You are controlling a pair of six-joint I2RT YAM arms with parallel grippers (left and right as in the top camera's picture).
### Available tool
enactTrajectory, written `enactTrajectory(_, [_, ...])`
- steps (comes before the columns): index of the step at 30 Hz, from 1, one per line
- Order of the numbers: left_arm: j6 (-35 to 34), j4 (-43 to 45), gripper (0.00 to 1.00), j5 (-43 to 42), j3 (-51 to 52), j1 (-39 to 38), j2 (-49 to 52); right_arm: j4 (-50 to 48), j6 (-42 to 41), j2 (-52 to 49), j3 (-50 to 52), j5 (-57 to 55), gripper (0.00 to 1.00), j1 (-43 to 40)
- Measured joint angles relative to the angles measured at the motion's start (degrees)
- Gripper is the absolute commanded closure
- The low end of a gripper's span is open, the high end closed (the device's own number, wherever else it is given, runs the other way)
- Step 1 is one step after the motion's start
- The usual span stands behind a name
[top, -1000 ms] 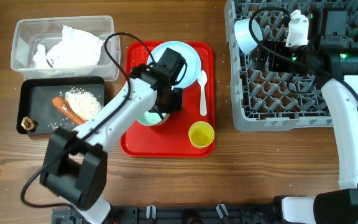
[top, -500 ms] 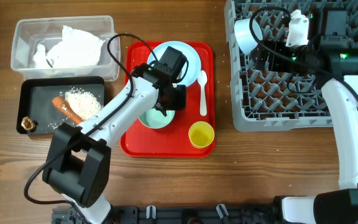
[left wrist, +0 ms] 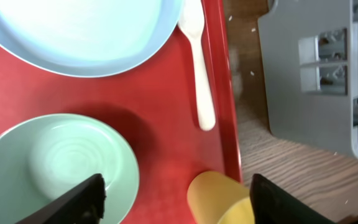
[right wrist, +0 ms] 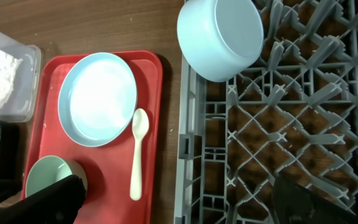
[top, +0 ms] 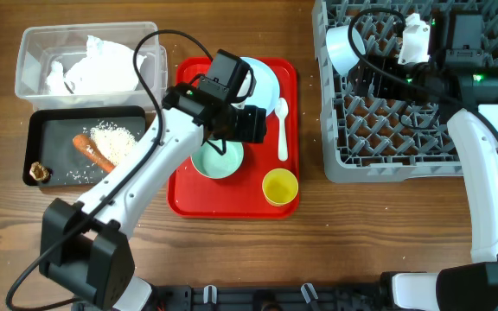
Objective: Sort waste into correct bins and load items into the dishwasher rack
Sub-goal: 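Set the emptied green bowl back on the red tray, then retract the left arm and grasp the green bowl with the right gripper, then carry the green bowl to the dish rack and place it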
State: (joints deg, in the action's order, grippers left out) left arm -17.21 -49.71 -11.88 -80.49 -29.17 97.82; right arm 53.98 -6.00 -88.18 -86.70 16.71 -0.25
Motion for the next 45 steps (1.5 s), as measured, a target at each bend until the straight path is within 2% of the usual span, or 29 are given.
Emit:
enactTrajectory(4, [2.01, -2.08, 0.18, 0.04, -0.04, 0.79, -1.49, -1.07, -0.37, 0.0, 0.0, 3.74, 0.05, 0.22])
enactTrajectory(5, [1.22, -2.19, 0.09, 0.04, -0.04, 2.23, -2.32, -2.08, -1.86, 0.0, 0.0, 4.74, 0.07, 1.16])
enactTrajectory(7, [-1.49, -2.16, 0.03, 0.2, -0.04, 8.28, -5.31, -3.98, -4.52, -0.2, 0.0, 5.44, 0.07, 4.39])
enactTrajectory(10, [-3.52, -2.38, 0.01, 1.05, -0.15, 19.74, -9.46, -7.37, -8.96, -3.89, 0.0, 5.11, 0.07, 12.04])
enactTrajectory(12, [-3.93, -3.28, 0.01, 1.31, -0.17, 24.37, -9.6, -9.03, -11.3, -9.42, 0.0, 5.05, 0.08, 17.97])
enactTrajectory(15, [-4.15, -3.98, 0.0, 1.33, -0.17, 29.22, -9.6, -11.65, -14.6, -18.27, 0.07, 4.85, 0.13, 26.01])
enactTrajectory(18, [-4.15, -4.7, 0.01, 1.33, -0.17, 30.95, -9.6, -13.62, -17.66, -24.68, 0.11, 4.35, 0.18, 32.26])
enactTrajectory(21, [-4.13, -5.2, 0.0, 1.55, -0.17, 30.95, -9.6, -14.08, -21.42, -29.14, 0.13, 3.65, 0.24, 34.36])
enactTrajectory(23, [-4.15, -5.84, 0.0, 2.67, -0.17, 30.95, -9.6, -14.08, -23.12, -31.41, 0.15, 3.58, 0.29, 34.64])
enactTrajectory(25, [-4.13, -6.29, 0.0, 4.55, -0.17, 30.97, -9.6, -14.32, -24.37, -33.29, 0.17, 3.58, 0.39, 34.67])
enactTrajectory(27, [-4.13, -6.29, 0.0, 5.92, -0.17, 30.97, -9.6, -14.43, -25.22, -33.66, 0.31, 3.61, 0.61, 34.67])
enactTrajectory(28, [-4.15, -6.29, 0.0, 6.25, -0.17, 30.97, -9.6, -14.62, -25.55, -33.66, 0.31, 3.61, 0.76, 34.67])
enactTrajectory(29, [-4.15, -6.27, 0.0, 6.45, -0.17, 30.97, -9.6, -14.62, -25.62, -33.66, 0.31, 3.58, 0.96, 34.67])
enactTrajectory(35, [-4.13, -6.32, 0.0, 6.71, -0.17, 30.97, -9.6, -15.43, -25.86, -33.4, 0.33, 3.63, 0.96, 34.38])
enactTrajectory(37, [-4.15, -6.36, 0.0, 6.71, -0.17, 30.97, -9.6, -15.39, -25.57, -30.16, 0.33, 3.54, 0.96, 32.68])
enactTrajectory(41, [-4.15, -6.43, 0.0, 6.75, -0.17, 30.97, -9.6, -15.45, -23.76, -13.9, 0.31, -1.6, 0.96, 23.56])
enactTrajectory(42, [-4.13, -6.45, 0.0, 6.91, -0.17, 30.97, -9.6, -15.02, -22.1, -5.75, -0.02, -8.13, 0.96, 17.53])
enactTrajectory(45, [-4.13, -6.45, 0.0, 6.93, -0.17, 30.97, -9.6, -12.83, -19.19, 2.01, -0.24, -24.09, 0.96, 11.23])
